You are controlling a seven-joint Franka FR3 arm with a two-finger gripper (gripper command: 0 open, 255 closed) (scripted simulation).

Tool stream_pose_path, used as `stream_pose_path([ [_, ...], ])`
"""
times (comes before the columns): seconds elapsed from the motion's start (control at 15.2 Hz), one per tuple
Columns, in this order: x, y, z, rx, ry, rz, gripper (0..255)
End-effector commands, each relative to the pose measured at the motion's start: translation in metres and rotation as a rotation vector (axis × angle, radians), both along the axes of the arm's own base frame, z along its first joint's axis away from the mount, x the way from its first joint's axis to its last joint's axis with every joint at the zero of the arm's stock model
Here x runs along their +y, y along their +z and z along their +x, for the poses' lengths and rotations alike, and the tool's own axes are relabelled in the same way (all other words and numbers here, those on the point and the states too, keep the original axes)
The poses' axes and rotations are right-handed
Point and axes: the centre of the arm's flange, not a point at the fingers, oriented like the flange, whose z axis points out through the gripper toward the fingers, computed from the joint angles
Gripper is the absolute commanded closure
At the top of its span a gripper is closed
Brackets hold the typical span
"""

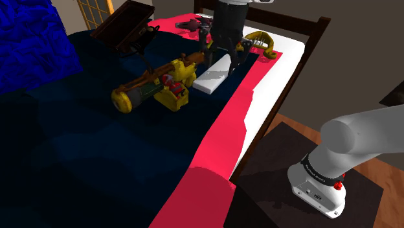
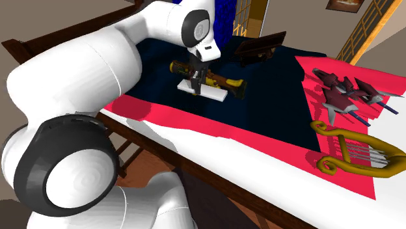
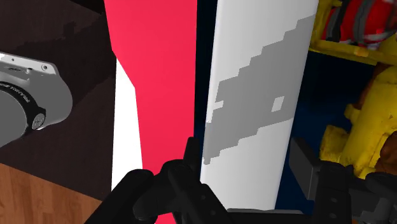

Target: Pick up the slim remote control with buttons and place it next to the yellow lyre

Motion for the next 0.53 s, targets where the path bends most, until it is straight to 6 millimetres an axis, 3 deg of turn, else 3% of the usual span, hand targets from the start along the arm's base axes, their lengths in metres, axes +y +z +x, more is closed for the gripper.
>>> stream_pose_path([
  [0.0,-0.018,0.000,0.016,-0.001,0.001,0.000,255],
  [0.46,-0.088,0.000,0.077,-0.001,0.001,0.000,255],
])
